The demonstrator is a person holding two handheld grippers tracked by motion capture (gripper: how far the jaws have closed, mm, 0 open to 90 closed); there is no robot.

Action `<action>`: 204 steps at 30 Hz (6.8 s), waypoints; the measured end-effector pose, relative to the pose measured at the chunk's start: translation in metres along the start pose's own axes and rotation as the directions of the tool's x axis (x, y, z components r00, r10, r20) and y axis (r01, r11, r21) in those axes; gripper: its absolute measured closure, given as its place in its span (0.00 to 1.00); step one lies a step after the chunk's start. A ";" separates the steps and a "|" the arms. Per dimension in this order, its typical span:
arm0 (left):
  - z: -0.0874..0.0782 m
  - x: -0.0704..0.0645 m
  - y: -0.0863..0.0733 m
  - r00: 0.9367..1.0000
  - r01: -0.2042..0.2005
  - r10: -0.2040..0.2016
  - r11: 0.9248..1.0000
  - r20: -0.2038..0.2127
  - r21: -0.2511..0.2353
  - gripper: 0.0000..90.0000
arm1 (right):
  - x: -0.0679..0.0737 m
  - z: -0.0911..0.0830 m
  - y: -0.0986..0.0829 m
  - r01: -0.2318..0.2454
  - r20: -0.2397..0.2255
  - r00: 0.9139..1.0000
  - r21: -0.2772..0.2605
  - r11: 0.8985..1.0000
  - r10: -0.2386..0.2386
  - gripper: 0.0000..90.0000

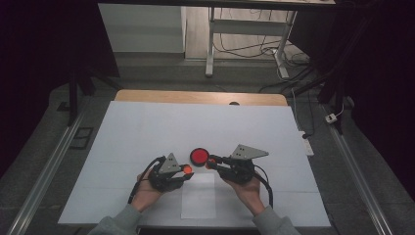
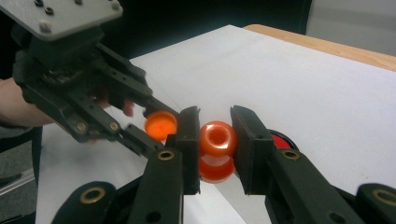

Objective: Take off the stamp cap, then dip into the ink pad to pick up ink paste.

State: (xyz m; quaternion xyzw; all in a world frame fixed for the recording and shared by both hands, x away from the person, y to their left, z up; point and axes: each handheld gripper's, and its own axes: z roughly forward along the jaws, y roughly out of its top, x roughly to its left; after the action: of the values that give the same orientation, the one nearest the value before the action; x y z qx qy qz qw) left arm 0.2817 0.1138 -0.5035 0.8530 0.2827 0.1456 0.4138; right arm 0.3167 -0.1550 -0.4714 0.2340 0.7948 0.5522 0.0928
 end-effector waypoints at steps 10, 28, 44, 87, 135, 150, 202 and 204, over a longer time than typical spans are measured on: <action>-0.023 0.012 -0.017 0.999 0.035 -0.036 0.999 -0.031 -0.014 0.72 | -0.004 -0.003 0.000 -0.018 -0.012 1.000 -0.017 1.000 0.017 0.80; -0.053 0.027 -0.045 0.991 0.103 -0.106 0.994 -0.080 -0.033 0.72 | -0.009 -0.007 -0.001 -0.019 0.007 1.000 -0.026 0.999 0.020 0.80; -0.070 0.030 -0.065 0.985 0.144 -0.148 0.988 -0.088 -0.047 0.72 | -0.012 -0.008 -0.002 -0.009 0.036 0.999 -0.014 1.000 0.010 0.80; -0.068 0.031 -0.065 0.986 0.144 -0.147 0.989 -0.078 -0.045 0.72 | -0.032 0.024 0.025 -0.007 0.072 0.997 -0.001 1.000 0.007 0.80; -0.065 0.031 -0.064 0.987 0.146 -0.148 0.989 -0.071 -0.034 0.72 | -0.042 0.086 0.001 -0.001 0.104 0.994 0.188 0.982 -0.019 0.80; -0.066 0.031 -0.065 0.985 0.152 -0.154 0.988 -0.072 -0.037 0.72 | -0.040 0.094 -0.013 0.035 0.139 0.988 0.235 0.971 -0.069 0.80; -0.066 0.032 -0.065 0.984 0.156 -0.158 0.987 -0.077 -0.035 0.72 | -0.033 0.093 -0.020 0.084 0.171 0.978 0.199 0.976 -0.119 0.81; -0.066 0.032 -0.065 0.985 0.154 -0.156 0.987 -0.076 -0.035 0.72 | -0.035 0.092 -0.017 0.080 0.153 0.982 0.210 0.974 -0.114 0.80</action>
State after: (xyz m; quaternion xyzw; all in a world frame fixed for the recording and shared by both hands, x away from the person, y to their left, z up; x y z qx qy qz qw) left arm 0.2516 0.2064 -0.5140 0.8158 0.3623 0.1506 0.4248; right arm 0.3806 -0.0994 -0.5254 0.2476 0.8472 0.4417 0.1605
